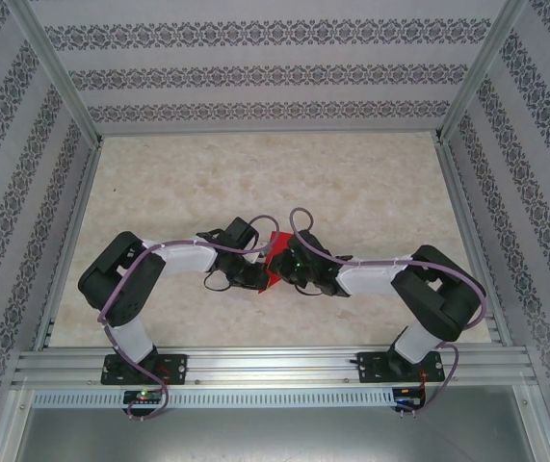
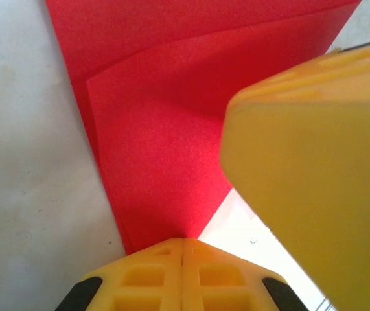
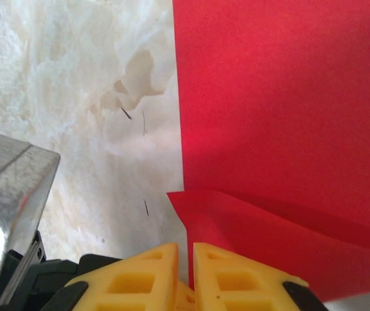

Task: Fold a paper plane with a square sheet of paper (pick it up from the middle)
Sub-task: Third fold the triangle at the center of the table.

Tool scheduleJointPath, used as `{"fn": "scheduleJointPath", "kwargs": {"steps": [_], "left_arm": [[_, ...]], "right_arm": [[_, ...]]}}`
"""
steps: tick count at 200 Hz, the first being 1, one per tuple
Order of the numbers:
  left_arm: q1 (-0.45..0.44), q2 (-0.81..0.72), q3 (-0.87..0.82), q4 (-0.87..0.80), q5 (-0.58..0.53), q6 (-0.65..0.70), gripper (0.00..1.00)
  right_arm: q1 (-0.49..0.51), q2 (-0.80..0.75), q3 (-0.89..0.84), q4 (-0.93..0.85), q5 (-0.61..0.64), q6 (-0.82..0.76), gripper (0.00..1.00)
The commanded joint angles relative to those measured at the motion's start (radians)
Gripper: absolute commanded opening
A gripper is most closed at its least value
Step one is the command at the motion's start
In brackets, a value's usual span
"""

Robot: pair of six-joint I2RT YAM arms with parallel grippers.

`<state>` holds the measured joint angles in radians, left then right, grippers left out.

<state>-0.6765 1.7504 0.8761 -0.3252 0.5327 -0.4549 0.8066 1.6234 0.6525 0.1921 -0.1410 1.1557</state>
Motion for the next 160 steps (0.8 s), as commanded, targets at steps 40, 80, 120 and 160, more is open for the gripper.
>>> {"fn": "scheduleJointPath", "kwargs": {"steps": [40,80,120,160], "left_arm": [[-0.008,-0.002,0.003,-0.015,-0.098,0.016,0.07],[-0.007,-0.032,-0.033,-0.030,-0.108,0.027,0.07],[-0.008,-0.089,-0.054,-0.049,-0.109,0.019,0.08],[-0.006,-0.156,-0.018,-0.028,-0.037,-0.030,0.14]], "right_arm": [[-0.036,0.081,0.008,-0.095,0.030,-0.060,0.09],[-0.069,0.092,-0.009,-0.085,0.015,-0.077,0.08],[-0.070,0.093,-0.004,-0.093,0.002,-0.083,0.08],[-0.070,0.089,-0.001,-0.098,-0.008,-0.088,0.08]]}}
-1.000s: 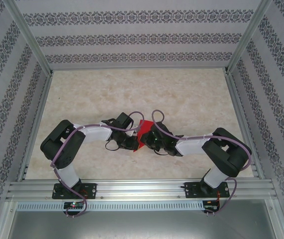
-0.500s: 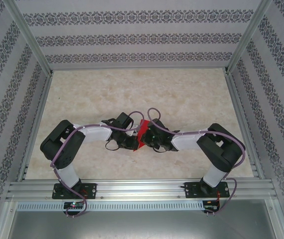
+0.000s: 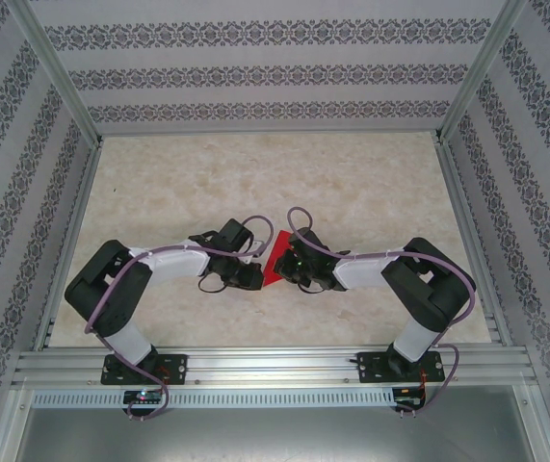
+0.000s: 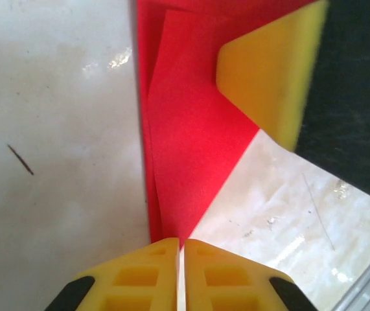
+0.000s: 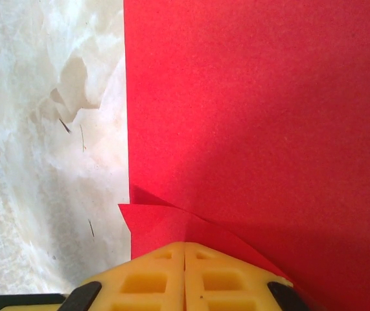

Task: Fold a paper plane with a square sheet of paper (pick it up from the middle)
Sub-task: Third fold the triangle at the center of the table.

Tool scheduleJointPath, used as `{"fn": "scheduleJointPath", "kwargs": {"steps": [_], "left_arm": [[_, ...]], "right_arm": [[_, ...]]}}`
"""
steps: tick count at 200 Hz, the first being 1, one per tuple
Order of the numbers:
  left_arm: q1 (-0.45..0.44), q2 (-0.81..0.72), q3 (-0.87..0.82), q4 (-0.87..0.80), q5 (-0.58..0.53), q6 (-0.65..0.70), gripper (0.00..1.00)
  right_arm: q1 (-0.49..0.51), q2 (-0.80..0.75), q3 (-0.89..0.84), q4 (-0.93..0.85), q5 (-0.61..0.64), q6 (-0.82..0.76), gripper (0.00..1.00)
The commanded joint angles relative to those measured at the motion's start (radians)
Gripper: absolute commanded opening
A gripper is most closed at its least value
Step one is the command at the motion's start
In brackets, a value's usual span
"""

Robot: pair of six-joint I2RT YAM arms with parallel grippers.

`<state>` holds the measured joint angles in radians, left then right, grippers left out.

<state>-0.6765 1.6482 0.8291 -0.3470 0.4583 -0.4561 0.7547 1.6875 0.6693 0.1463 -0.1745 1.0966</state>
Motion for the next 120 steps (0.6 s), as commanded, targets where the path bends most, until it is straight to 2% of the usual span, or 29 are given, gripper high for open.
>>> {"fn": "scheduleJointPath", "kwargs": {"steps": [1,25,59,120], "left_arm": [[-0.006,-0.054,0.031,-0.005,0.041,-0.030,0.14],[-0.006,-0.045,0.061,0.033,0.114,-0.065,0.17],[-0.006,0.050,0.093,0.044,0.175,-0.078,0.18],[0.012,0.106,0.039,0.012,0.046,-0.051,0.16]], "right_arm": [[-0.018,0.024,-0.018,-0.053,0.026,-0.029,0.08],[-0.017,0.030,-0.014,-0.057,0.023,-0.031,0.08],[-0.017,0.035,-0.012,-0.058,0.020,-0.029,0.08],[-0.019,0.040,-0.016,-0.072,0.025,-0.031,0.08]]}}
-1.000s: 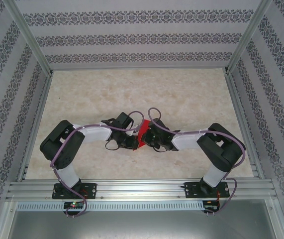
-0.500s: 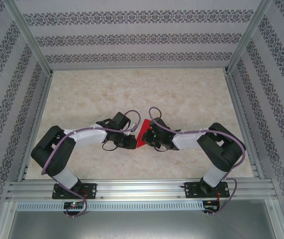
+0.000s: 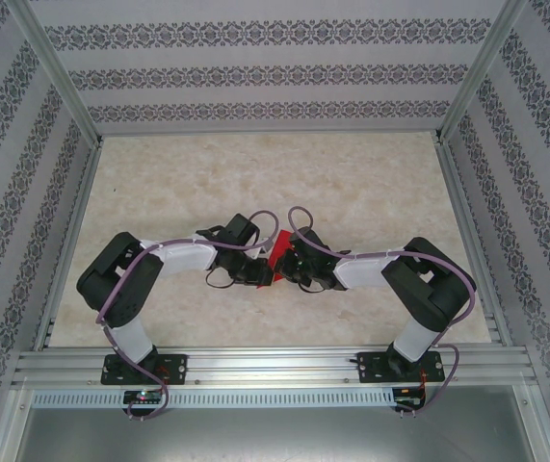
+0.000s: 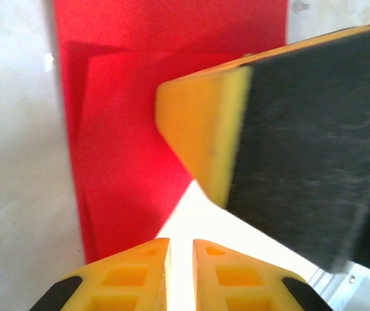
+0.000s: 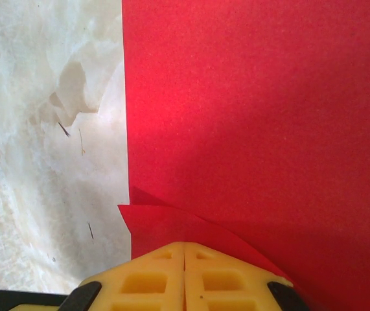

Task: Fold a paper plane with a square sheet of paper (pick it up from the middle)
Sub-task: Third fold the triangle at the center of the table.

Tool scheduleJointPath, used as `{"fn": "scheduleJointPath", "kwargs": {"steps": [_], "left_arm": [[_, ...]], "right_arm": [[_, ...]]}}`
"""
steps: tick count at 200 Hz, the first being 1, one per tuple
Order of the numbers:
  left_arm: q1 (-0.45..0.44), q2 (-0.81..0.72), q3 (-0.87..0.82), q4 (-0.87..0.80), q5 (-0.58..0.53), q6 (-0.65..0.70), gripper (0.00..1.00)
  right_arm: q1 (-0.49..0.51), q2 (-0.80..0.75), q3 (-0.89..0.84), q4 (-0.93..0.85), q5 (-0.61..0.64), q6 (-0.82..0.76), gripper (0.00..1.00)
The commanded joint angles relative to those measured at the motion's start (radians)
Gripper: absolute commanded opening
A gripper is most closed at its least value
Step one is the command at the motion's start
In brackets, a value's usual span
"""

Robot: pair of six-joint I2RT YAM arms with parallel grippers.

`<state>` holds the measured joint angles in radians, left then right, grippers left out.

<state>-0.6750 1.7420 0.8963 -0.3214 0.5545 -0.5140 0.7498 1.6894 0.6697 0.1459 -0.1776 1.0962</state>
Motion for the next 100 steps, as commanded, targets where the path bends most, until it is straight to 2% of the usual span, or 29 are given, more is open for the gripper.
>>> {"fn": "scheduleJointPath", "kwargs": {"steps": [1,53,100], "left_arm": [[0.011,0.012,-0.029,-0.015,-0.053,0.009,0.16],[0.048,-0.002,-0.095,-0.063,-0.083,0.050,0.15],[0.085,-0.040,-0.132,-0.080,-0.061,0.039,0.14]], "right_arm": [[-0.015,0.038,-0.016,-0.072,0.029,-0.031,0.08],[-0.029,0.031,-0.018,-0.093,0.026,-0.044,0.08],[-0.035,0.035,-0.009,-0.109,0.018,-0.063,0.08]]}}
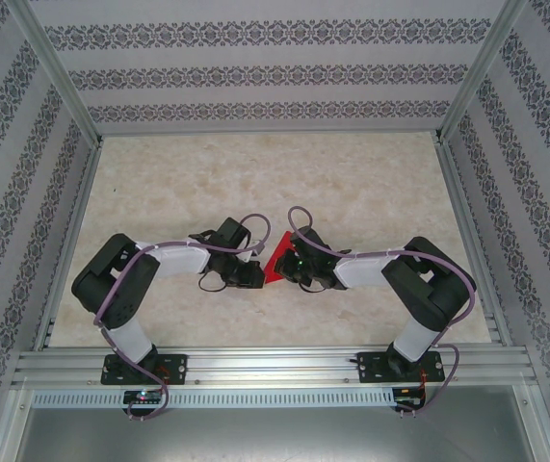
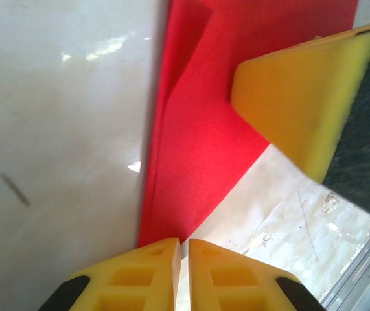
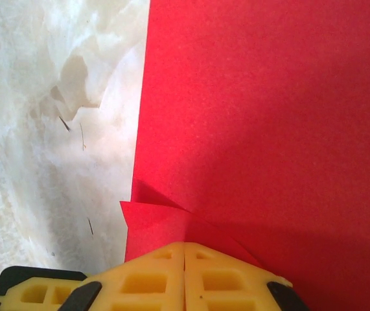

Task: Fold a paper plane with a square sheet of paper (pick it up from the middle)
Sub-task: Third fold the triangle at the center of the table.

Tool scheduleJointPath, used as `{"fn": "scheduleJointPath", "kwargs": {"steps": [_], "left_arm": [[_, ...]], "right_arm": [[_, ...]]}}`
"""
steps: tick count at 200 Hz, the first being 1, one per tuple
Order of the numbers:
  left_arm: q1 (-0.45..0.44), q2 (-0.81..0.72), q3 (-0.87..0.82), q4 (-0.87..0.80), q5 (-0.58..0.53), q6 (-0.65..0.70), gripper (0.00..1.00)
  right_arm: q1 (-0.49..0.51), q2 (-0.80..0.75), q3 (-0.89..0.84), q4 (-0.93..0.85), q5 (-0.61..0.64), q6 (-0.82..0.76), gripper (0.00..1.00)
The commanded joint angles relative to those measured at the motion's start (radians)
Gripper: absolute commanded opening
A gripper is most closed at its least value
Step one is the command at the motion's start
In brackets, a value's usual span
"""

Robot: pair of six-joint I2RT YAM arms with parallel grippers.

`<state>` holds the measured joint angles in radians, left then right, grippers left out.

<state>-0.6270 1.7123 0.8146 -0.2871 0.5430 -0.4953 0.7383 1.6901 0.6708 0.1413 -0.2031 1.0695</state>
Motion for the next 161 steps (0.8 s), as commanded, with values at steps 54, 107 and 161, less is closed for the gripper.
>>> {"fn": "scheduleJointPath", "kwargs": {"steps": [54,107,161], "left_arm": [[0.084,-0.106,-0.087,-0.114,0.032,-0.018,0.14],[0.087,-0.208,-0.057,-0.018,0.152,-0.068,0.19],[0.048,-0.079,0.002,0.095,0.192,-0.099,0.20]], "right_arm": [[-0.032,0.049,-0.007,-0.082,0.010,-0.065,0.08],[-0.031,0.069,0.014,-0.030,-0.108,-0.173,0.09],[-0.034,0.070,0.069,-0.079,-0.181,-0.294,0.10]]}}
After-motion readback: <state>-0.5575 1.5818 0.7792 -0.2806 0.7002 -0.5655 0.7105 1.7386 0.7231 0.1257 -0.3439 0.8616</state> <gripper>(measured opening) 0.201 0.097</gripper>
